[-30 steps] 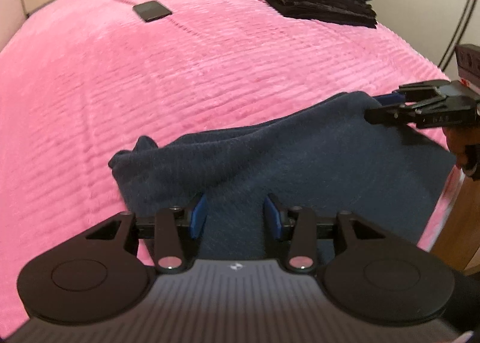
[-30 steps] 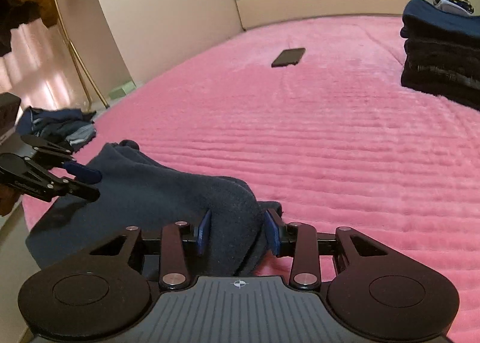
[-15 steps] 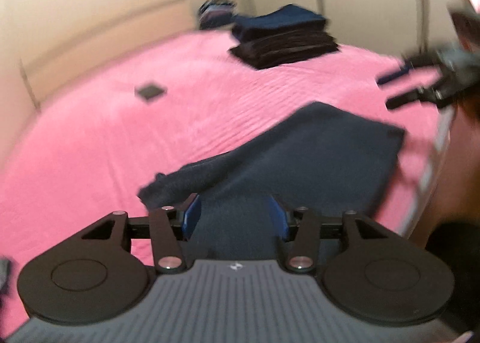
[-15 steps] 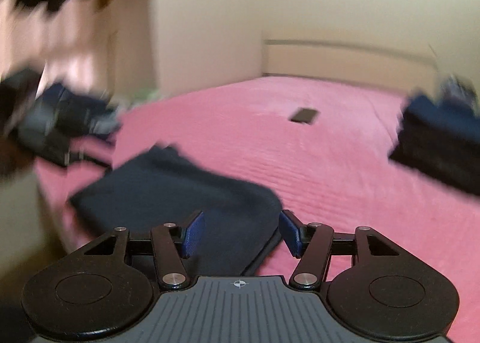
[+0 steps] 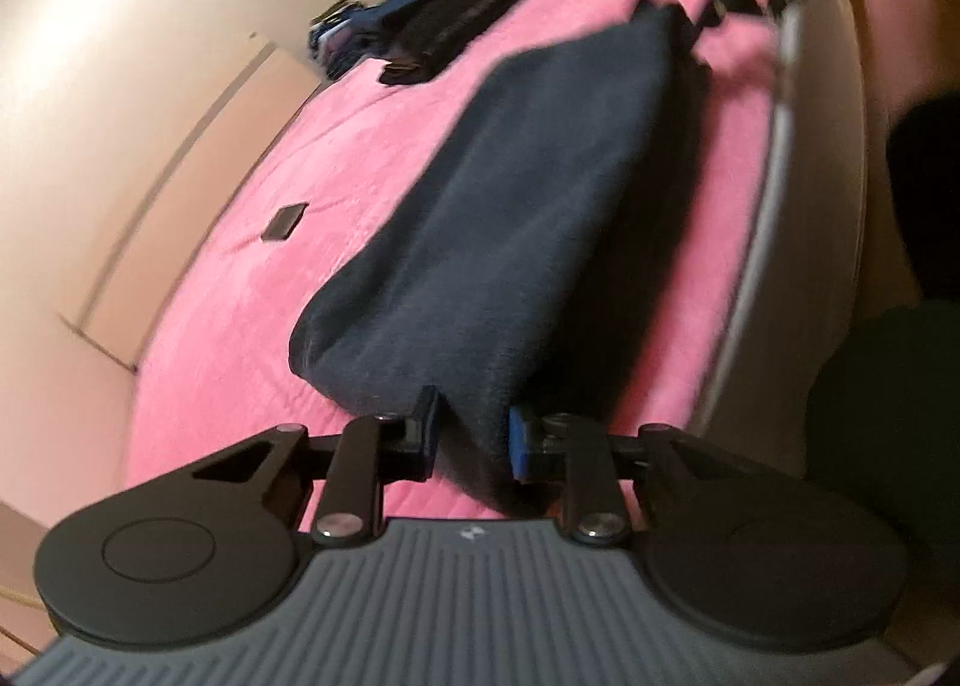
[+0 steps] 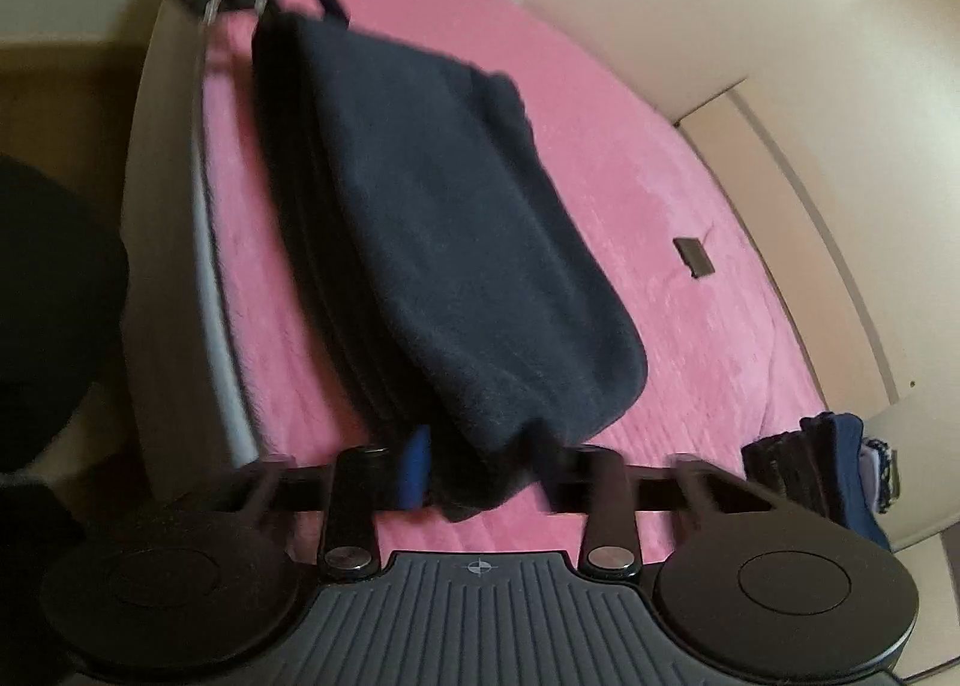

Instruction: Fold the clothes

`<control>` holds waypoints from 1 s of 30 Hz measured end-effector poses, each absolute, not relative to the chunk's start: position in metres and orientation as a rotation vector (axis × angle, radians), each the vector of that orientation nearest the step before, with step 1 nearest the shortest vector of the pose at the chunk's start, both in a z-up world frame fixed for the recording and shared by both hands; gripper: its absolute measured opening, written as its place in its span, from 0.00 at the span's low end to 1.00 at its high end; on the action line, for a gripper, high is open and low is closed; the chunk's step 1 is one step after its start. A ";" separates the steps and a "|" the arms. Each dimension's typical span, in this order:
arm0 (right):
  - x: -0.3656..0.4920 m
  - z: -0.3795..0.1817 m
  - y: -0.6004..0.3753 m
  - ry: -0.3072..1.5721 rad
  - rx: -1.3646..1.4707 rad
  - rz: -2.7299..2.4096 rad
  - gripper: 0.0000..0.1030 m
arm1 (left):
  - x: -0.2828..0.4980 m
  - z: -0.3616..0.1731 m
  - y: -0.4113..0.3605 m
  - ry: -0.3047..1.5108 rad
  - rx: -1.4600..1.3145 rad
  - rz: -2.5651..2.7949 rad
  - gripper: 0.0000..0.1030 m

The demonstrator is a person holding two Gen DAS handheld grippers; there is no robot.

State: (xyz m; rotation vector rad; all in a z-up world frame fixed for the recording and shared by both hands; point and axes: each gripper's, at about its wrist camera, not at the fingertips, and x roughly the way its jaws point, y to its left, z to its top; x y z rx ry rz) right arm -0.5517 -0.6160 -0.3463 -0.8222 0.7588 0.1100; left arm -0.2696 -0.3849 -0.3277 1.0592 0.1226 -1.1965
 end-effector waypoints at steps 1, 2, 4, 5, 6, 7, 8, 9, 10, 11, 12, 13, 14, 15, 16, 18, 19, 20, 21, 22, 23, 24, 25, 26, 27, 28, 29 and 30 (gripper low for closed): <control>-0.550 -0.343 -0.616 0.755 -0.820 0.109 0.22 | -0.268 -0.325 -0.381 0.113 1.048 -1.186 0.14; -0.550 -0.338 -0.617 0.741 -0.817 0.103 0.21 | -0.267 -0.324 -0.378 0.107 1.048 -1.178 0.14; -0.551 -0.331 -0.621 0.704 -0.789 0.077 0.21 | -0.264 -0.329 -0.378 0.119 1.069 -1.173 0.13; -0.548 -0.334 -0.624 0.722 -0.769 0.088 0.21 | -0.262 -0.333 -0.379 0.131 1.081 -1.173 0.13; -0.544 -0.337 -0.626 0.741 -0.749 0.100 0.21 | -0.262 -0.338 -0.381 0.141 1.091 -1.173 0.13; -0.541 -0.340 -0.629 0.759 -0.730 0.111 0.21 | -0.263 -0.342 -0.382 0.149 1.100 -1.173 0.13; -0.537 -0.344 -0.631 0.777 -0.710 0.123 0.21 | -0.263 -0.346 -0.383 0.157 1.108 -1.172 0.13; -0.533 -0.347 -0.634 0.795 -0.690 0.134 0.21 | -0.264 -0.349 -0.384 0.165 1.116 -1.171 0.13; -0.531 -0.348 -0.637 0.803 -0.658 0.141 0.21 | -0.264 -0.350 -0.384 0.171 1.117 -1.168 0.15; -0.532 -0.346 -0.643 0.798 -0.612 0.141 0.21 | -0.265 -0.348 -0.384 0.183 1.111 -1.163 0.15; -0.532 -0.343 -0.646 0.795 -0.583 0.144 0.22 | -0.264 -0.346 -0.382 0.197 1.105 -1.160 0.17; -0.532 -0.341 -0.649 0.794 -0.577 0.152 0.22 | -0.264 -0.343 -0.381 0.215 1.100 -1.152 0.19; -0.532 -0.339 -0.650 0.795 -0.582 0.161 0.22 | -0.264 -0.341 -0.379 0.236 1.096 -1.141 0.20; -0.532 -0.337 -0.649 0.799 -0.601 0.171 0.22 | -0.264 -0.338 -0.377 0.254 1.087 -1.130 0.20; -0.533 -0.335 -0.648 0.801 -0.615 0.178 0.23 | -0.264 -0.333 -0.373 0.276 1.066 -1.115 0.21; -0.535 -0.331 -0.645 0.795 -0.627 0.182 0.27 | -0.260 -0.321 -0.366 0.353 0.980 -1.084 0.23; -0.537 -0.328 -0.644 0.787 -0.623 0.187 0.29 | -0.259 -0.315 -0.361 0.393 0.923 -1.070 0.23; -0.539 -0.325 -0.642 0.772 -0.609 0.197 0.34 | -0.258 -0.309 -0.355 0.429 0.866 -1.055 0.24; -0.543 -0.321 -0.639 0.752 -0.587 0.213 0.40 | -0.257 -0.304 -0.351 0.463 0.804 -1.035 0.24; -0.547 -0.317 -0.635 0.733 -0.564 0.228 0.43 | -0.254 -0.298 -0.347 0.502 0.731 -1.020 0.24; -0.548 -0.314 -0.633 0.715 -0.541 0.244 0.45 | -0.251 -0.293 -0.344 0.545 0.654 -1.007 0.24; -0.545 -0.313 -0.632 0.699 -0.518 0.262 0.45 | -0.248 -0.289 -0.343 0.576 0.584 -0.996 0.24; -0.543 -0.311 -0.631 0.687 -0.497 0.275 0.45 | -0.245 -0.286 -0.342 0.602 0.518 -0.986 0.24; -0.539 -0.312 -0.630 0.680 -0.480 0.280 0.45 | -0.242 -0.286 -0.345 0.617 0.483 -0.977 0.24; -0.535 -0.313 -0.631 0.680 -0.465 0.277 0.45 | -0.240 -0.288 -0.351 0.627 0.466 -0.968 0.24; -0.530 -0.315 -0.633 0.688 -0.452 0.268 0.45 | -0.238 -0.289 -0.356 0.637 0.450 -0.960 0.24; -0.525 -0.319 -0.636 0.703 -0.434 0.254 0.45 | -0.236 -0.294 -0.361 0.651 0.452 -0.956 0.24; -0.521 -0.324 -0.642 0.723 -0.410 0.235 0.45 | -0.235 -0.301 -0.367 0.668 0.466 -0.955 0.27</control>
